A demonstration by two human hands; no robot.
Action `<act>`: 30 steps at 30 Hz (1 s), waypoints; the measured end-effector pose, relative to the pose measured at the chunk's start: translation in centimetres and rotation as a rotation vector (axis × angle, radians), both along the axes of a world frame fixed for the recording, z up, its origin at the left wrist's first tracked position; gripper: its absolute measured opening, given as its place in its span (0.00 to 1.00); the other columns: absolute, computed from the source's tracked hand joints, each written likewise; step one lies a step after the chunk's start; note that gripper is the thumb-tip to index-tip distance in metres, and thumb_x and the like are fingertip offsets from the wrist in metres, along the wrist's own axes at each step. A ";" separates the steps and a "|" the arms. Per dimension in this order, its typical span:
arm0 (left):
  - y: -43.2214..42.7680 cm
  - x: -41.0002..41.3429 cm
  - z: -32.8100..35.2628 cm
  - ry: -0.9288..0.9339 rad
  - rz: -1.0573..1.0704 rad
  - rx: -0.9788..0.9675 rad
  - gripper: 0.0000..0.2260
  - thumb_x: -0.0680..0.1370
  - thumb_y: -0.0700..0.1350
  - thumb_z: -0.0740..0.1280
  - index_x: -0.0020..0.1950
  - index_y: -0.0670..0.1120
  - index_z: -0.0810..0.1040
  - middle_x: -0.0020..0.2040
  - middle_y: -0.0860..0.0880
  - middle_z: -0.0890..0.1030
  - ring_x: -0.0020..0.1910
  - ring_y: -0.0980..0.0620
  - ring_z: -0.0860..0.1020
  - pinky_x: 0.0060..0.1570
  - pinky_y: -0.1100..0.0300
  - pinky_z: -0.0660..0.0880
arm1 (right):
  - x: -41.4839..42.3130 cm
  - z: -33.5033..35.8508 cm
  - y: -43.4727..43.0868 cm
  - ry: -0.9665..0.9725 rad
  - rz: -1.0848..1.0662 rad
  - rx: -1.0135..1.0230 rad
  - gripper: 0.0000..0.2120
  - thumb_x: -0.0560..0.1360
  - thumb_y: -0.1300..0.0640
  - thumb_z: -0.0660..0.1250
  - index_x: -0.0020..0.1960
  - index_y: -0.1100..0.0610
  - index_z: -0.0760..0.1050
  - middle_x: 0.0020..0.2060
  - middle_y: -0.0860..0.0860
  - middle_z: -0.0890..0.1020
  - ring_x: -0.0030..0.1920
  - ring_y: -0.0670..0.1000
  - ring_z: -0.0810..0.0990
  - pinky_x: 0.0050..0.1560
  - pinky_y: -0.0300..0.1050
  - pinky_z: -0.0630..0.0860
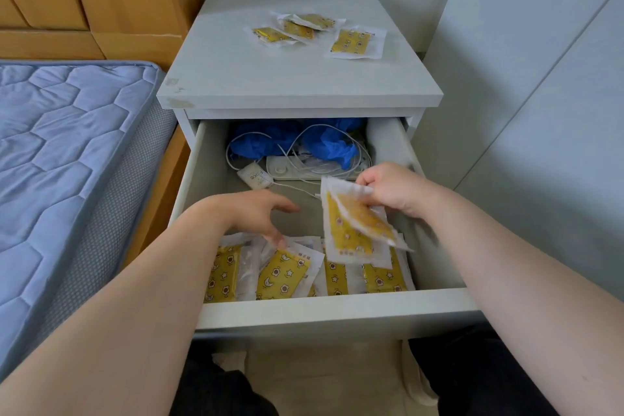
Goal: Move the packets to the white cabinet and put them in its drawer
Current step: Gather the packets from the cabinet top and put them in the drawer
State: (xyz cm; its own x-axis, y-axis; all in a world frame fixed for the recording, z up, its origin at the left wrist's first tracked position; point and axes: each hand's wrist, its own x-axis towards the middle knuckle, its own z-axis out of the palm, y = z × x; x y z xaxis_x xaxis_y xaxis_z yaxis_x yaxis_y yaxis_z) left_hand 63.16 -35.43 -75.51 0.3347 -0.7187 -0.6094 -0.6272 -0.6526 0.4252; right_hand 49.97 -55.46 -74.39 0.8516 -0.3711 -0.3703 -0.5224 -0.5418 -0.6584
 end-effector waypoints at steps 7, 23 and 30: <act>-1.7 -2.0 -1.6 -0.112 -0.271 0.214 0.41 0.69 0.52 0.76 0.76 0.57 0.57 0.74 0.54 0.65 0.72 0.49 0.65 0.70 0.49 0.64 | 0.1 -2.3 2.1 0.273 0.237 -0.269 0.08 0.74 0.66 0.63 0.45 0.57 0.79 0.40 0.52 0.79 0.37 0.50 0.76 0.33 0.40 0.70; -1.8 -3.3 -1.0 -0.265 -0.293 0.540 0.33 0.76 0.66 0.60 0.75 0.48 0.63 0.73 0.48 0.67 0.72 0.45 0.64 0.68 0.50 0.64 | 0.1 -2.7 3.5 0.600 0.601 -0.431 0.42 0.70 0.42 0.71 0.76 0.53 0.56 0.70 0.53 0.69 0.66 0.56 0.72 0.61 0.51 0.74; -2.0 -3.5 -1.9 -0.142 -0.350 0.350 0.45 0.67 0.59 0.76 0.77 0.55 0.54 0.74 0.51 0.65 0.72 0.47 0.65 0.68 0.52 0.65 | 0.2 -3.2 4.2 0.626 0.682 -0.215 0.43 0.69 0.40 0.72 0.75 0.50 0.55 0.69 0.49 0.70 0.66 0.53 0.72 0.65 0.51 0.72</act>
